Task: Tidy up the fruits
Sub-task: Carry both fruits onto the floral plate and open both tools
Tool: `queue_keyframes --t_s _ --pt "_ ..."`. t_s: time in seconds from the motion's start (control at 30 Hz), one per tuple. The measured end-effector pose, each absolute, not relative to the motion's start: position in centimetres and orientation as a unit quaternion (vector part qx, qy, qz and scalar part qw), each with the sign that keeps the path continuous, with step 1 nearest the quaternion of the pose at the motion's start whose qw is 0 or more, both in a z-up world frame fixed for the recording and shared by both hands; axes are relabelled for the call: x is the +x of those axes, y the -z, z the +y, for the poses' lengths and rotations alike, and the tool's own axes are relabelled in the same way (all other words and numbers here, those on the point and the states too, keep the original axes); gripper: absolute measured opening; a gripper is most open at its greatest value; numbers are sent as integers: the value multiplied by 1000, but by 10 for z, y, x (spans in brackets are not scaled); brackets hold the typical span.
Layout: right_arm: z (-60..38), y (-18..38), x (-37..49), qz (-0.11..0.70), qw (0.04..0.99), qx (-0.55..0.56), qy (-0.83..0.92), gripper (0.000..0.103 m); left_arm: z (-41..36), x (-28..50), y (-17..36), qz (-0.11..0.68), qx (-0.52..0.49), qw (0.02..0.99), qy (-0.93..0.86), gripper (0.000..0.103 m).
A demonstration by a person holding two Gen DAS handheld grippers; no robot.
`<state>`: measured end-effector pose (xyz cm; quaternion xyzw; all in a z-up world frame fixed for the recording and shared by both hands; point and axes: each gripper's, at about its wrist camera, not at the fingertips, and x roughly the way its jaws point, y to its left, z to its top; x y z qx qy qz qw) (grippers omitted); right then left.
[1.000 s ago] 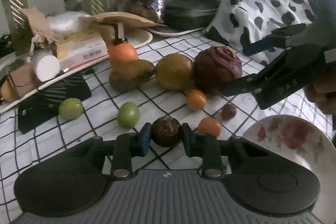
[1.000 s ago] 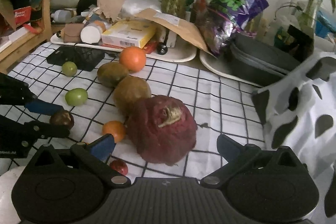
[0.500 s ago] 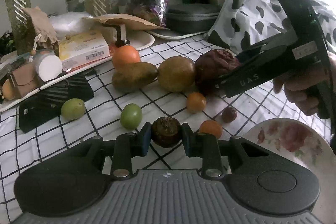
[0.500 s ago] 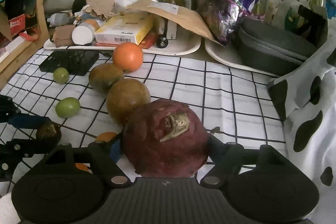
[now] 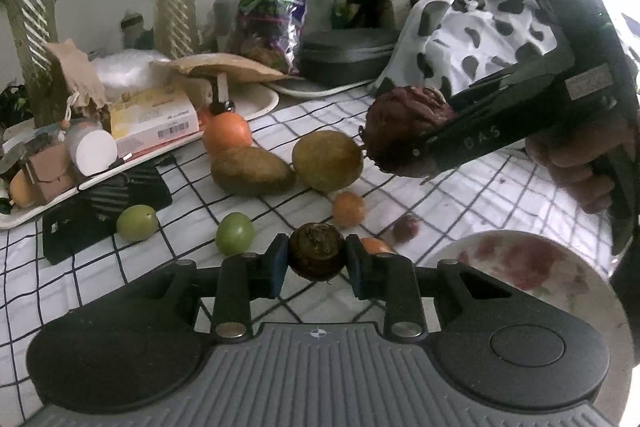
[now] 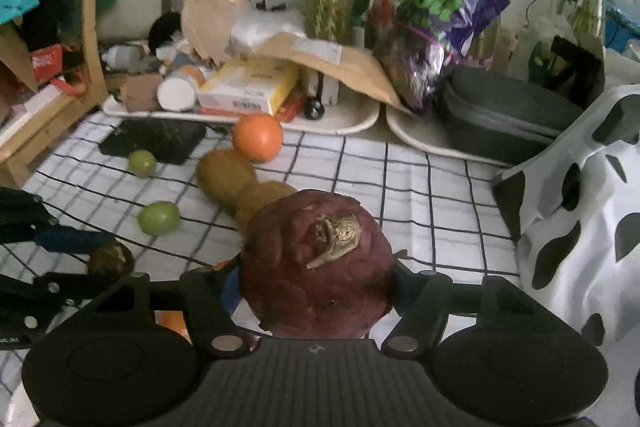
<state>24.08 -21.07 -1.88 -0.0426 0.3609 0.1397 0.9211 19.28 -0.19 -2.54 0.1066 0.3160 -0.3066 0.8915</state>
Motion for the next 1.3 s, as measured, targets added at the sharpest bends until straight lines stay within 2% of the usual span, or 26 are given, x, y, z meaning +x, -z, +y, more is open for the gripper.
queue_keyframes --t_s 0.5,0.9,0.97,1.0,1.03,1.1,1.3 --pt "-210 -2 159 349 921 -26 -173 70 -15 132 18 321 101 885 321 30" --pt "-202 5 116 378 904 -34 -196 70 -34 111 43 368 143 862 318 30" --pt "-199 8 112 387 900 -41 -198 70 -36 109 44 370 157 864 304 32" --pt "-197 10 111 391 897 -46 -199 70 -37 108 44 368 164 865 298 38" --pt "-195 12 110 396 895 -50 -201 70 -38 106 44 366 169 867 293 50" --pt "-191 15 108 404 890 -58 -204 71 -37 102 41 356 174 872 287 61" --pt "-181 28 110 425 877 -85 -209 71 -26 87 30 352 158 881 272 62"
